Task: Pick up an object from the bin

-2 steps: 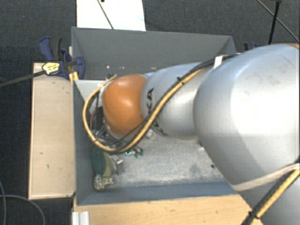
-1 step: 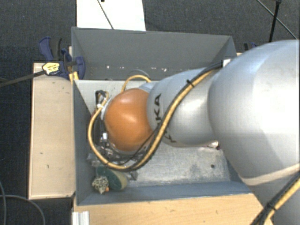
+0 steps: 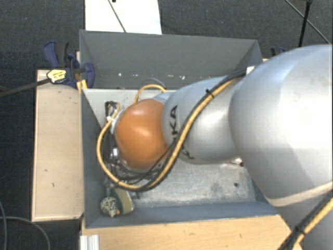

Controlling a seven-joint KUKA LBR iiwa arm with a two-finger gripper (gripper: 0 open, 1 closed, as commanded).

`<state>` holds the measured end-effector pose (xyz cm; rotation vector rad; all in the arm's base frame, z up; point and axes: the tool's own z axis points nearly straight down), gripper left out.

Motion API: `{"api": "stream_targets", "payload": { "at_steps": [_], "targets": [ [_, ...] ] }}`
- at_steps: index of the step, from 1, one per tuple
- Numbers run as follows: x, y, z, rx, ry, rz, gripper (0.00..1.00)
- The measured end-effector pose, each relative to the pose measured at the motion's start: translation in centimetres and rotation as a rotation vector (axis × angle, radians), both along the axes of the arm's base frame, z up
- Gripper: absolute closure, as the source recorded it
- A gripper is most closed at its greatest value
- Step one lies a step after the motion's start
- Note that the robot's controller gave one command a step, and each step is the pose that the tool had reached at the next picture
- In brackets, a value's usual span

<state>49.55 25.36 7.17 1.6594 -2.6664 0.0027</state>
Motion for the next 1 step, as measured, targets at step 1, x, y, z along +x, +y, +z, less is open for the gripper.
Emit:
{"api": "stream_targets", "payload": {
  "at_steps": [1],
  "targets": [
    [1.58,-0.44,18.99,0.007,-0.010,-0.041,1.00]
  ]
}}
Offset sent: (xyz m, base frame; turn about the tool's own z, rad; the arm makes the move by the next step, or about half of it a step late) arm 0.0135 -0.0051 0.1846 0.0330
